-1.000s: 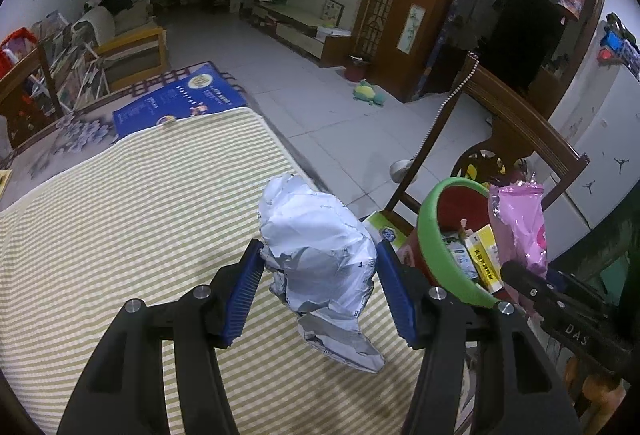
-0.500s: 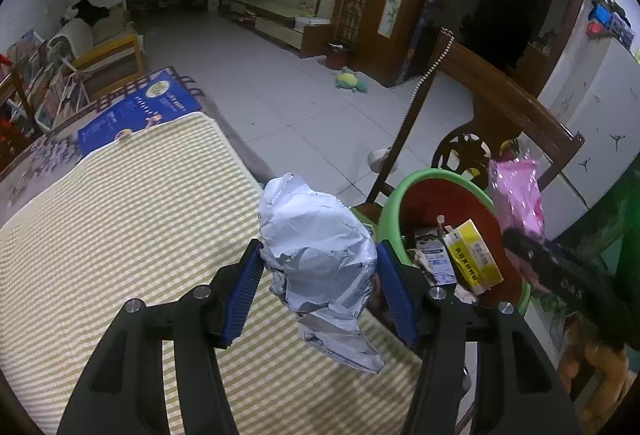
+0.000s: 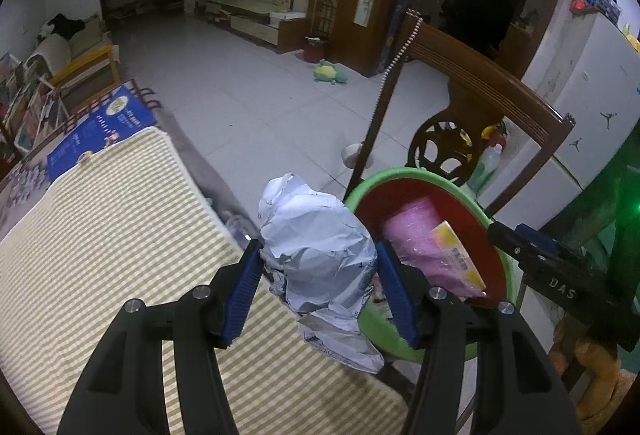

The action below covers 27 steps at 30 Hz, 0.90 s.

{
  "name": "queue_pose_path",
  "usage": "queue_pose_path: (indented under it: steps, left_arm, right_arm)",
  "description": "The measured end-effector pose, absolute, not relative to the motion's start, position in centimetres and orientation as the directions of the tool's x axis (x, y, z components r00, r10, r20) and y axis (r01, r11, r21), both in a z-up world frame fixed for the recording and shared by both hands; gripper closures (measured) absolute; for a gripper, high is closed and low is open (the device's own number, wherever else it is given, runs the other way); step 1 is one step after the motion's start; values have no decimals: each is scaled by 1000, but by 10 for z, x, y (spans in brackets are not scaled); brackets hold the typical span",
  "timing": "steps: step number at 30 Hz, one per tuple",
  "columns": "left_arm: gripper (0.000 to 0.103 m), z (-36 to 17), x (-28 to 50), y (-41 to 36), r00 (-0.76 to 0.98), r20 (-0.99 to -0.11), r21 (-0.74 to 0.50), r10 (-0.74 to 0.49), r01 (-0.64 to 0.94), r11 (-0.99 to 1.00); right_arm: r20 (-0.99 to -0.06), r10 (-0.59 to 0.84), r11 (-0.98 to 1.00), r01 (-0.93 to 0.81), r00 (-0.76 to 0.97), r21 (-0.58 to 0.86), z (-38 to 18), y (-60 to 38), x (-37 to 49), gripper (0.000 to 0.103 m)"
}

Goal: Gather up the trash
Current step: 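Open the right tool over the bucket while the left tool releases the foil ball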

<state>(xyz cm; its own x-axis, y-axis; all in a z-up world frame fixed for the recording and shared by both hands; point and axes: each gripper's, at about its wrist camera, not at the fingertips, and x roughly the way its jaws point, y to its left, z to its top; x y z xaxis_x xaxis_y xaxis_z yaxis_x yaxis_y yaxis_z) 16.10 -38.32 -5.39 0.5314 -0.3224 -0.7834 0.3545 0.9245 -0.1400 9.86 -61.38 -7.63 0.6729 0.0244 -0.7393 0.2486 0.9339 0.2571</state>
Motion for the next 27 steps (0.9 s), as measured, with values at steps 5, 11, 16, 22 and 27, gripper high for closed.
queue_pose_path:
  steps: [5,11,16,22,27]
  left_arm:
    - [47,-58,163,-406,513,-789,-136,-339,393,910]
    - [47,-59,165,-434,500,-786,-126,-364,446,886]
    - [47,-56,170,-459,495,-776,-125,-391,486,865]
    - [44,-49,172,-485,487,-758,-117,-434,554,825]
    - [35,-55,173,-499,465,-771,-109,-434,577,810]
  right_arm:
    - [-729,6,917,286,685,276,-73,-632,88,32]
    - [-735,-19,913,312,678,264,-76,-644,75,26]
    - [-731,-43,900,344,681,268,-74,-653,60,25]
    - [-724,-68,888,373,687,270,-71,-657,41,23]
    - [-718,-81,884,383,691,269,-66,-655,28,23]
